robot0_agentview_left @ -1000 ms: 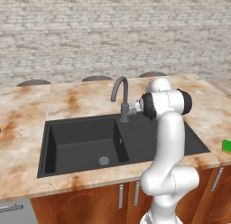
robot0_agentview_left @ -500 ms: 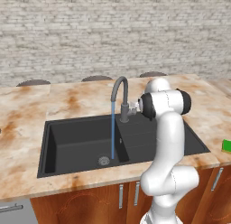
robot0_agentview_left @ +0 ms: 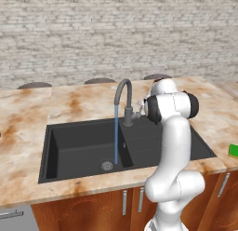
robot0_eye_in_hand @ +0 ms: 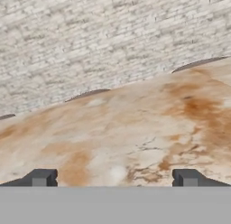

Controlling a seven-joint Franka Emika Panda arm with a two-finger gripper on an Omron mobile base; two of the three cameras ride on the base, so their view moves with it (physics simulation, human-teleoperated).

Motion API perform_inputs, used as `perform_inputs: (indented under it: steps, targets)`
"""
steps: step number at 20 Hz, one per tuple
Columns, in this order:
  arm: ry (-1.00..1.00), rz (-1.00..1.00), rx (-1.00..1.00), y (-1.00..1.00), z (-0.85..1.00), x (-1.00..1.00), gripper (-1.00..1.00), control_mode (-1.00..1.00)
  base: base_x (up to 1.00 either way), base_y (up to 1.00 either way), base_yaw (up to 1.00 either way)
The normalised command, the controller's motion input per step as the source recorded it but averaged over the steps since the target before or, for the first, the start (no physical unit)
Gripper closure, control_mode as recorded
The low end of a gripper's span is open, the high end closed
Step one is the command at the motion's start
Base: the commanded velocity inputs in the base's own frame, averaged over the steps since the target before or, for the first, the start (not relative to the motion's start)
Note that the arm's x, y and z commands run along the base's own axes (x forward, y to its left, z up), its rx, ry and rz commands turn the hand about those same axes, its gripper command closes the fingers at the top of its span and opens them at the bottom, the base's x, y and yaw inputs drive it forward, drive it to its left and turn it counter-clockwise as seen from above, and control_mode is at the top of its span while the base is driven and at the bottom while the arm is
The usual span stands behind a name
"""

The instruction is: Soak the sponge with water for a few seconds and then drop it inside the sink.

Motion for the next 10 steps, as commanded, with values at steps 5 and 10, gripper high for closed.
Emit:
perform_inputs:
  steps: [5, 10]
  targets:
    - [0.0, -0.11, 0.09, -0.54, 0.4, 0.0, -1.0, -1.0, 0.0, 0.0, 0.0]
    - [0.1, -0.09, 0.04, -0.42, 0.41, -0.02, -1.0, -1.0, 0.0, 0.0, 0.0]
